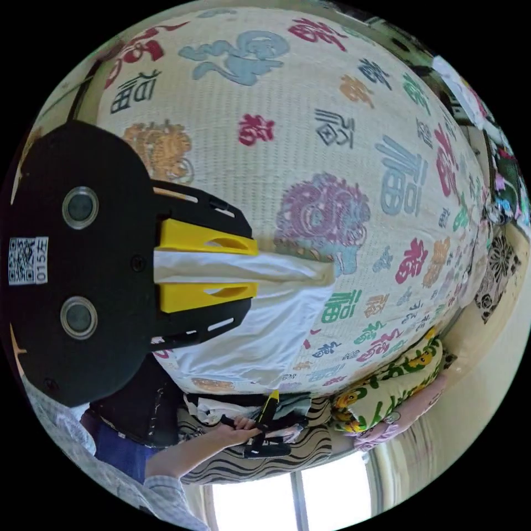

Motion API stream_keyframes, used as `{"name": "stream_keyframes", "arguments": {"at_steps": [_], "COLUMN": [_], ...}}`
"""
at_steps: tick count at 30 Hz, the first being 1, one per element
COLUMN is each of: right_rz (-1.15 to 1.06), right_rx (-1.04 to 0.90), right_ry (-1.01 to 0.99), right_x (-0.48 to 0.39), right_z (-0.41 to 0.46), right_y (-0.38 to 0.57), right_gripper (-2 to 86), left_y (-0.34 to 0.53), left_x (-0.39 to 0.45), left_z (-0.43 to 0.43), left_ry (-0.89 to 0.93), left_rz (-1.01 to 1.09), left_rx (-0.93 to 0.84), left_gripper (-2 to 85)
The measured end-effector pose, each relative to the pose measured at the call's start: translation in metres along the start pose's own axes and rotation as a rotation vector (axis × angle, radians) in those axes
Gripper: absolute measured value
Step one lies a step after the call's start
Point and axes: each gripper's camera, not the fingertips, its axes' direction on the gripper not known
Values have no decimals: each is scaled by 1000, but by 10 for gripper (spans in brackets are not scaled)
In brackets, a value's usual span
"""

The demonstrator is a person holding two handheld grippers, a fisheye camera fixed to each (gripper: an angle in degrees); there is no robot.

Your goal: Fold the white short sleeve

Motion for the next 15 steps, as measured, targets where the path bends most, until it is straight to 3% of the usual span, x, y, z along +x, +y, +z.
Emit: {"name": "stream_keyframes", "arguments": {"at_steps": [4, 10, 15], "right_rz": [-180, -460, -631], "right_rx": [-71, -174, -273], "right_ry": [-21, -12, 182], "right_x": [-63, -172, -244], "right_z": [1, 36, 70], "right_y": [-13, -62, -99], "right_gripper": [45, 61, 85], "left_y": [68, 99, 105], "left_x": [-32, -46, -50], "left_z": [-11, 16, 43], "left_ry": [-29, 24, 66], "left_rz": [-109, -85, -162], "left_rx": [-77, -142, -135], "left_gripper": [84, 93, 90]}}
